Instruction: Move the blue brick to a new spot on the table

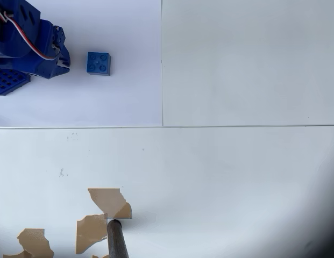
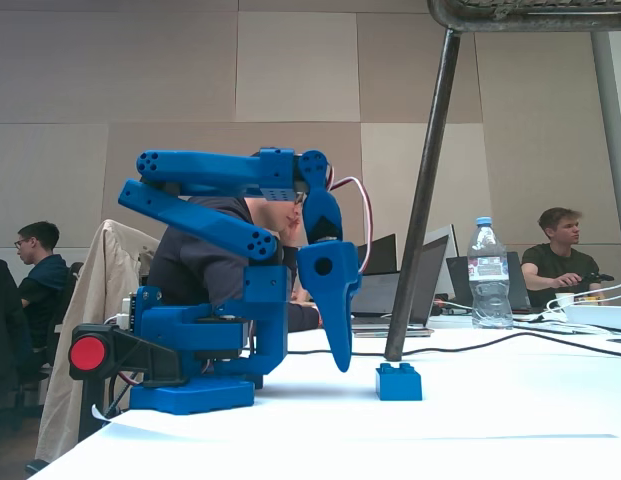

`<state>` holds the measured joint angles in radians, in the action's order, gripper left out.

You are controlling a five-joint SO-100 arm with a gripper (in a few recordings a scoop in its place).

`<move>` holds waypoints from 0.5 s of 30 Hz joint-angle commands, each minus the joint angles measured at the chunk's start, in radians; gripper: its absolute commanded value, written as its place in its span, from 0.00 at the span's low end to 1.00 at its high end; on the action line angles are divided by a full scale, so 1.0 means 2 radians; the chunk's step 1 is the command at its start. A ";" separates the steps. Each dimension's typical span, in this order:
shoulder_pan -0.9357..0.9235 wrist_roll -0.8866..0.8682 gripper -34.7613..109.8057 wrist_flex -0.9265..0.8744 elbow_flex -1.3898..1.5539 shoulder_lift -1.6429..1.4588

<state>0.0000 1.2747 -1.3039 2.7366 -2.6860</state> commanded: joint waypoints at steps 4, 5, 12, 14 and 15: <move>-0.017 0.058 0.43 0.021 -0.132 0.069; -0.021 0.070 0.46 0.019 -0.132 0.071; -0.040 0.099 0.54 0.054 -0.097 0.079; -0.042 0.104 0.54 0.074 -0.080 0.086; -0.043 0.107 0.55 0.083 -0.073 0.089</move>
<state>-0.0813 1.4726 -1.1888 2.5802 -2.5142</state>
